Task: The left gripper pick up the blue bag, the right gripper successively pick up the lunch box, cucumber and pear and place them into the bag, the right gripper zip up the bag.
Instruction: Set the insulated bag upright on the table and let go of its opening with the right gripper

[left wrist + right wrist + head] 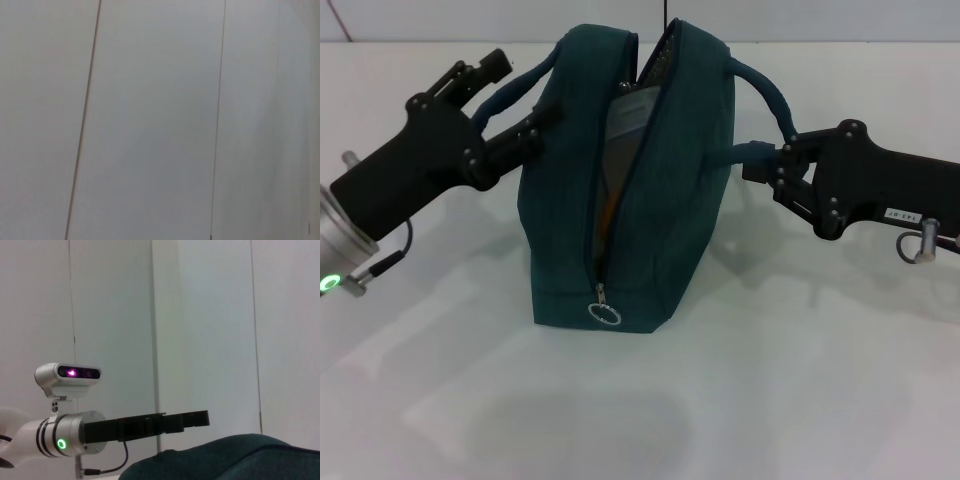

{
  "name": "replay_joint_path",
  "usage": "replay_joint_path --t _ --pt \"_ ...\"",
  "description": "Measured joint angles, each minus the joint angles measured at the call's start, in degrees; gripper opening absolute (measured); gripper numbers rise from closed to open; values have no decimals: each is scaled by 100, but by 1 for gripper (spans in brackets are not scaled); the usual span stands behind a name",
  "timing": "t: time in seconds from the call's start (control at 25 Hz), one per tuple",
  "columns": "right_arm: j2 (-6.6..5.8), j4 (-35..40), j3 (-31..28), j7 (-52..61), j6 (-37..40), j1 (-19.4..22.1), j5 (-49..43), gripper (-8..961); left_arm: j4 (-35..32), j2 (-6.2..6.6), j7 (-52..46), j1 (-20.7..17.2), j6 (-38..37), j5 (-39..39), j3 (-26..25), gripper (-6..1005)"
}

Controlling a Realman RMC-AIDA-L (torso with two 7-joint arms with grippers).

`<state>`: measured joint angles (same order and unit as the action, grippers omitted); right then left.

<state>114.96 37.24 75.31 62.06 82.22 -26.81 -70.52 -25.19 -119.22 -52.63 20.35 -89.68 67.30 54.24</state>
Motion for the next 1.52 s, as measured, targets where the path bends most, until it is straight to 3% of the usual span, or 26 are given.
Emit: replay_joint_path --t 0.08,0.28,0.52,0.88,1.24,1.52 --pt "0 -3 0 12 2 1 5 74 -14 45 -68 -60 -6 39 0 716" --pt "5 -6 -14 30 5 -1 6 82 -39 294 -271 -219 -72 319 26 863" --pt "17 -16 -75 34 6 -3 14 92 -360 427 -490 -366 -444 1011 15 859" --pt "19 -16 -87 34 5 -7 14 106 -594 457 -744 -334 -496 1538 32 856" --pt "35 -107 -87 2 13 -29 19 121 -626 341 -609 -232 -442 1716 14 846" --pt "44 -144 -87 12 14 -51 21 132 -630 262 -339 -234 -377 1760 8 751"
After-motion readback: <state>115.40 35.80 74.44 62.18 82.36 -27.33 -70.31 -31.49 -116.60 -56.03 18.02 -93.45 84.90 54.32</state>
